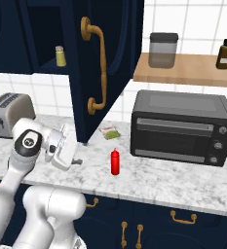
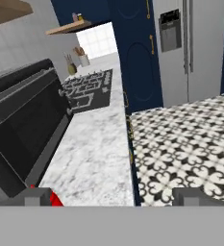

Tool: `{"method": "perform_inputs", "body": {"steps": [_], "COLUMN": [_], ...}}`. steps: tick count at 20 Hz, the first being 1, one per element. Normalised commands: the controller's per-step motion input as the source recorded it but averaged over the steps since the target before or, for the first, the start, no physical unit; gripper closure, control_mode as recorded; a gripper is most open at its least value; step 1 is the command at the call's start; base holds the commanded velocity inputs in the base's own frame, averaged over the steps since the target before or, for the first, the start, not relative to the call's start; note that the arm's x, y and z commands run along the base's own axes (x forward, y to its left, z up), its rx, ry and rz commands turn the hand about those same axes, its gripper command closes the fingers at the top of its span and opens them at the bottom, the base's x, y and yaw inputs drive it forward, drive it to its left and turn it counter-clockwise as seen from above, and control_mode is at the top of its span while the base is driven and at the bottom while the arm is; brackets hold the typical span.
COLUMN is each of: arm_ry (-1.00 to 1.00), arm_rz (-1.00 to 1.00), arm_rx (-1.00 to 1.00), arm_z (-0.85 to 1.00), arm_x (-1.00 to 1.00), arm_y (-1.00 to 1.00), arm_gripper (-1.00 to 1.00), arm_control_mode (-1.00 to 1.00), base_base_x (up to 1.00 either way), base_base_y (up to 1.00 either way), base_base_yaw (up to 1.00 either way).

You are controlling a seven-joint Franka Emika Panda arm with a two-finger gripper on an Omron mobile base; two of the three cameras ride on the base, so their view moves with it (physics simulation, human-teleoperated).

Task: Put the shaker and condiment bottle from the counter next to their counterparts in the cabinet.

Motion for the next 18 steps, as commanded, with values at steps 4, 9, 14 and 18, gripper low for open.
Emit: {"method": "perform_inputs", "body": {"steps": [4,9,14,18], "arm_ry": [0.08,0.01,0.0,0.02], "arm_rz": [-0.1,-0.05,-0.04,-0.02], "arm_rx": [-0.01,0.0,0.0,0.0], "arm_z": [-0.23,-0.29,-0.34,-0.34], "arm_x": [0.35,0.39,0.28,0.17], "arm_y": [-0.01,-0.12,-0.34,-0.13], "arm_gripper": [-1.0,-1.0,-1.0,-1.0], "arm_control_mode": [-1.0,-1.0,-1.0,-1.0], "base_base_x": [0.0,0.0,0.0,0.0], "base_base_y": [0.0,0.0,0.0,0.0], "base_base_yaw": [0.0,0.0,0.0,0.0]}}
